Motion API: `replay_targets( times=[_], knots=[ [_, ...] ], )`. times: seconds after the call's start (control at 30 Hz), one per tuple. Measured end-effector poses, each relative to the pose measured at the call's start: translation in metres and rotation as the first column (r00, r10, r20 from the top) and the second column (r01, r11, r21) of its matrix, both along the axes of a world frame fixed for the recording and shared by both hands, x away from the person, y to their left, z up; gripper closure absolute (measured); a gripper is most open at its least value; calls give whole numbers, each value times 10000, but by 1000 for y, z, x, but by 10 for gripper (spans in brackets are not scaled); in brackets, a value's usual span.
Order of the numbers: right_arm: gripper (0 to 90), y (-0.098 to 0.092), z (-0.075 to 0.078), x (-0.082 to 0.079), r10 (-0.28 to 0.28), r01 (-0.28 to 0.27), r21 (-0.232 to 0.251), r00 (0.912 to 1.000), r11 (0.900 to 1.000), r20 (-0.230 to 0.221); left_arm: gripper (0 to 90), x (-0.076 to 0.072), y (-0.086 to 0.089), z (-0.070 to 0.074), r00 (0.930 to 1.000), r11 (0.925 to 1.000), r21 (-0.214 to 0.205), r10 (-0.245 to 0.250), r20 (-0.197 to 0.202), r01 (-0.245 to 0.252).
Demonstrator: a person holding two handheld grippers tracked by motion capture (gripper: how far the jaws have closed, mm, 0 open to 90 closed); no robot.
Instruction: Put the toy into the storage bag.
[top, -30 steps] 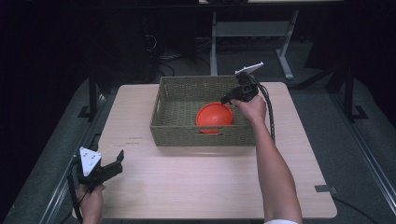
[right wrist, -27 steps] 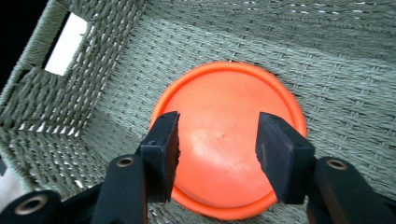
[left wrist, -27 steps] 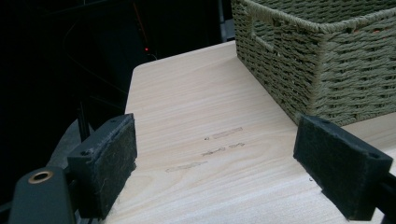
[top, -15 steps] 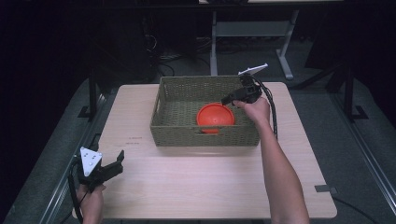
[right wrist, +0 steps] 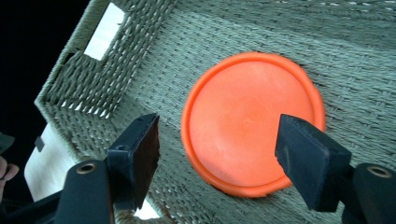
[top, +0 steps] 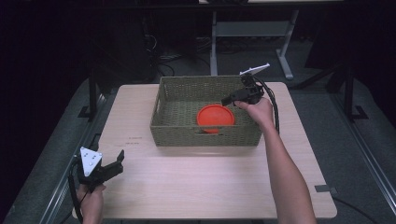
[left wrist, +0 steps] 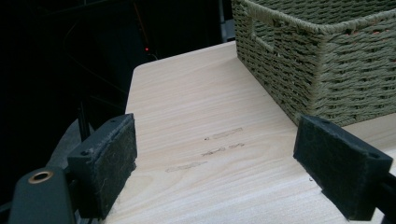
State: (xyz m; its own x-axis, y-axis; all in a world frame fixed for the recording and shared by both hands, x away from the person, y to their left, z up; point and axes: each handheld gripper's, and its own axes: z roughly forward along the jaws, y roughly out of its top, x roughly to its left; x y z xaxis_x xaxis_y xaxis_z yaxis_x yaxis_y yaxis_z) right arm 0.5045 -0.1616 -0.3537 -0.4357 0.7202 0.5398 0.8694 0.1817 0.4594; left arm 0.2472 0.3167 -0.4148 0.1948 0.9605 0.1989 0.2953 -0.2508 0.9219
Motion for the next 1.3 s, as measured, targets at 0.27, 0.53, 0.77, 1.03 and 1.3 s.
replay_targets(
  times=[0.27, 0.53, 0.77, 1.03, 1.3],
  knots=[
    [282, -3, 10, -8, 258, -260, 128, 9995, 9996, 181, 127, 0, 0, 0, 10000, 10000, -14, 21, -27, -21],
    [274, -12, 23, -18, 485, -494, 280, 9983, 9984, 332, 127, 0, -2, 0, 10000, 10000, 54, -12, -46, 12],
    [271, -20, 29, -29, 651, -681, 527, 9963, 9963, 568, 127, 0, -2, 0, 10000, 9999, 100, -26, -67, 27],
    [261, -32, 28, -38, 611, -651, 707, 9965, 9954, 576, 127, -1, -3, 1, 9999, 9999, 119, -80, -84, 81],
    [258, -42, 30, -47, 591, -658, 838, 9951, 9943, 794, 127, -1, -5, 0, 9999, 9998, 152, -114, -93, 115]
  ],
)
